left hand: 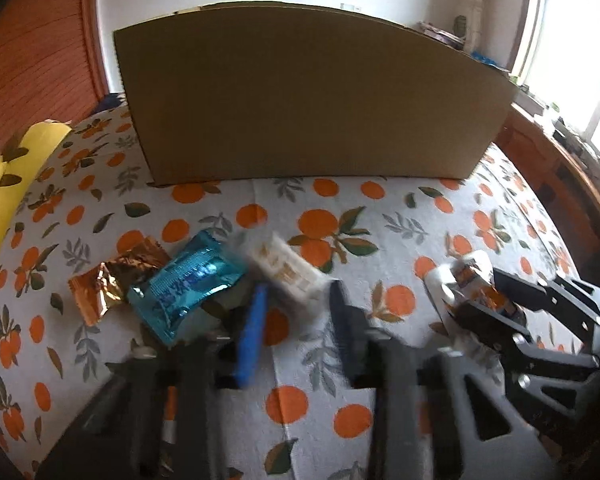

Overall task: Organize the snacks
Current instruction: 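Grasp the white printed bar with the left tool while the right tool holds its pouch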

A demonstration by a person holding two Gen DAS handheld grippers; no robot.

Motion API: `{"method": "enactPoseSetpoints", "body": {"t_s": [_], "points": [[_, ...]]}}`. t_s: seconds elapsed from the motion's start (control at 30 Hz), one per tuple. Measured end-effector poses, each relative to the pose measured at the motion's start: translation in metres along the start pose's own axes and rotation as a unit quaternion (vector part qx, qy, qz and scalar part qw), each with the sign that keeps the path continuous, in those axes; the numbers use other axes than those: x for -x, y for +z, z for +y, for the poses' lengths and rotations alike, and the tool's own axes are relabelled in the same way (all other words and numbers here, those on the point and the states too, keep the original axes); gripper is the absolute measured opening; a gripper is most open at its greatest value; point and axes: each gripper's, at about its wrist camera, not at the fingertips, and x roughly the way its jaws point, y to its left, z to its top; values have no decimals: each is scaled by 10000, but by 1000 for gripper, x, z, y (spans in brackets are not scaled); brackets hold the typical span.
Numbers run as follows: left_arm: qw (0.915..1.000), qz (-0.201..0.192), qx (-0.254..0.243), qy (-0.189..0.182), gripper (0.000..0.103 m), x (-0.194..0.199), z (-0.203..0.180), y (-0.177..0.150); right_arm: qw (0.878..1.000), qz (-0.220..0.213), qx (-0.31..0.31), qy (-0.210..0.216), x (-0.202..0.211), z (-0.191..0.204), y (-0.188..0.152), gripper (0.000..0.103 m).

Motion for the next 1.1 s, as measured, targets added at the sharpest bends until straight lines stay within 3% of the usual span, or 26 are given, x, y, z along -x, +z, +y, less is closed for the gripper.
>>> {"method": "enactPoseSetpoints", "body": {"t_s": [0.2,0.33,0.37,0.47,0.5,0.93,1.1], "points": [[9998,116,-115,-69,3,10,4,-10,10000,-2,1,-3,1,-1,-1,40],[9998,90,-146,-36,3,21,11,-15,10000,-1,1,-2,0,-1,-1,40],[9999,69,-124,-22,6,25,13,-15,10000,-1,-1,0,0,-1,-1,40],[10000,-42,-77,-19,32,32,15,-8,10000,-2,4,-6,0,-1,-1,40],[10000,-41,-53,-54,36,32,15,-5,10000,-2,7,-10,0,-1,-1,40],[9994,328,-103,38,40,-17,-2,31,10000,-2,2,21,0,-1,-2,40],[9993,211,-255,198,37,-20,-7,34,10000,-5,-7,28,1,-1,-1,40]]}}
